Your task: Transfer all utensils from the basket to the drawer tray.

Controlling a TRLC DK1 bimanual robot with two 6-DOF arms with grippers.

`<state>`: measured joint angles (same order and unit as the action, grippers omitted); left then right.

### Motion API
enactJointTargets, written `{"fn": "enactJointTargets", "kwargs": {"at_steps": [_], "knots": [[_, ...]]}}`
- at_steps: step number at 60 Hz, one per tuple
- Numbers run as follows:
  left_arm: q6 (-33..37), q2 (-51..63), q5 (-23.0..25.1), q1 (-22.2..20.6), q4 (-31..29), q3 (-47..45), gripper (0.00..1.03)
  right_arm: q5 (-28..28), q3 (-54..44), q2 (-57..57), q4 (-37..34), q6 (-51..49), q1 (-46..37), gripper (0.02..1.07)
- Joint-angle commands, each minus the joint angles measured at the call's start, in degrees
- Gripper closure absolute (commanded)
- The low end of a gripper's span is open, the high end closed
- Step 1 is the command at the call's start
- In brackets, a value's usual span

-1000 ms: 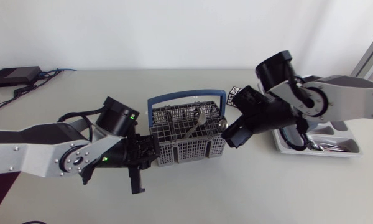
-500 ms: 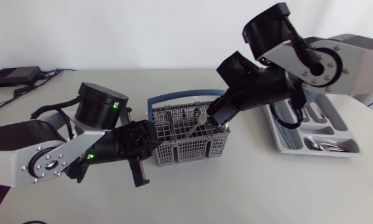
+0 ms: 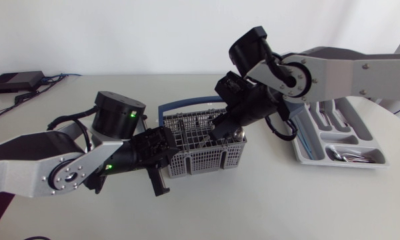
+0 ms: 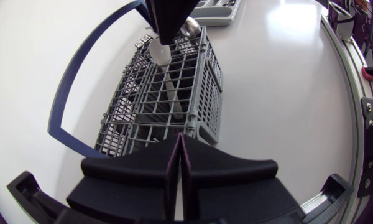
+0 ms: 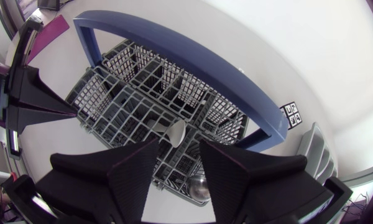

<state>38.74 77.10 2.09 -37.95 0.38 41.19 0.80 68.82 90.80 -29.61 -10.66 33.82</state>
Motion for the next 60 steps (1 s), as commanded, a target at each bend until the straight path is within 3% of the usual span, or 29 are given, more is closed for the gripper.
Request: {"fn": "enactJointTargets", "kwargs": {"at_steps": [1,10,18,24,33,60], "knots": [[-1.2,1.2,-0.2,-0.4,0.7,0.6,1.0,0.8,1.6,2.5,0.0,1.5,0.5,0.61],[-1.2,1.4,-0.2,-0.4,0.8,0.7,1.0,1.0,2.3,4.3,0.2,1.8,0.8,0.62],[-1.2,1.7,-0.2,-0.6,1.3,0.8,1.0,1.4,2.5,5.5,1.0,1.9,0.9,0.8],[-1.2,2.2,-0.3,-0.7,1.8,0.9,1.0,1.4,2.4,5.5,1.7,2.0,0.8,0.81],[-1.2,3.2,-0.4,-0.7,2.2,1.4,1.0,1.4,2.6,5.9,2.6,1.8,0.5,0.96],[-2.1,5.8,-1.6,-0.9,2.3,2.9,1.0,6.6,0.1,2.7,5.1,-0.7,2.9,1.01]]}}
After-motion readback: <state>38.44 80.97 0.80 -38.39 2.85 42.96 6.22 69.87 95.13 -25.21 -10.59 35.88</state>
